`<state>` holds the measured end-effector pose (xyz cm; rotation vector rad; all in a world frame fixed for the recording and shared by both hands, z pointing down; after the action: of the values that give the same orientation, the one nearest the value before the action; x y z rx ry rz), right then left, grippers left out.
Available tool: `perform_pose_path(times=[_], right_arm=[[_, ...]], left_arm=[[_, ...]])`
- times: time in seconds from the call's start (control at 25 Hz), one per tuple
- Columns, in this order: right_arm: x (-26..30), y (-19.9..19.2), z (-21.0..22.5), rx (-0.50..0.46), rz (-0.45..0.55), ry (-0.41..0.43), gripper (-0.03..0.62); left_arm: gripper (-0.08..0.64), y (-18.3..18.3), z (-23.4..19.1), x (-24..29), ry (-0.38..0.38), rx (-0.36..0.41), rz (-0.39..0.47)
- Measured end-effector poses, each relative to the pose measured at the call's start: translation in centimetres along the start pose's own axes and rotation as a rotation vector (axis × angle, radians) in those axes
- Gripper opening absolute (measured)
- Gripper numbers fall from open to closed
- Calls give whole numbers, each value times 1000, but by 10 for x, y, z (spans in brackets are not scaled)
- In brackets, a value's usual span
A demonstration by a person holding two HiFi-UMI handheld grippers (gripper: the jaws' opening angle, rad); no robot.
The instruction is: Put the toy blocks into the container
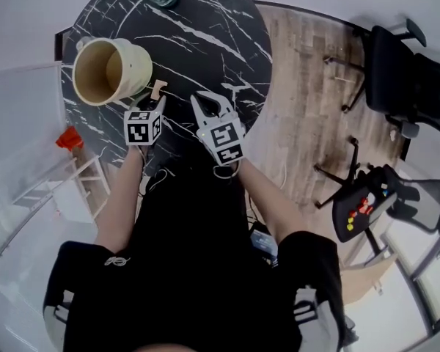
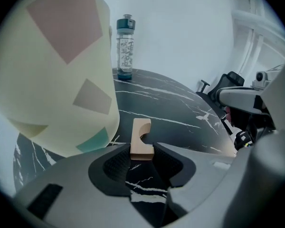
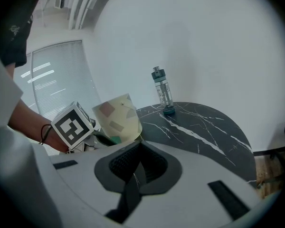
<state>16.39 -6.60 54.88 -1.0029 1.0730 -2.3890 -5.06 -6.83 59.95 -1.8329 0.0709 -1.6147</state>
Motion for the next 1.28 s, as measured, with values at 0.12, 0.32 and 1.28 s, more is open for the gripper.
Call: perform_pose_path(times=[0.12, 0.32, 1.28], right_arm=[[7, 0, -9, -26, -20, 32, -3], [21, -1, -29, -80, -59, 94, -3], [77, 2, -130, -292, -195, 340, -3]], left_arm=[[143, -12, -2, -8, 7, -25, 3], [143, -34, -6, -23, 35, -80, 20], [143, -98, -51, -115, 247, -330, 159]])
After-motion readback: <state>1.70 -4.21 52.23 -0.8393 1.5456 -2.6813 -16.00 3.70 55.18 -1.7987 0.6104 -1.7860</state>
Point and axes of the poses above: the fingertips, and each gripper's own axes: x forward along the fingers, z to its right, y out of its top, the point moved 10 cm from there along -x, backward along the fingers, and after that the axes turned 12 degrees about x, right-handed, at the moved point
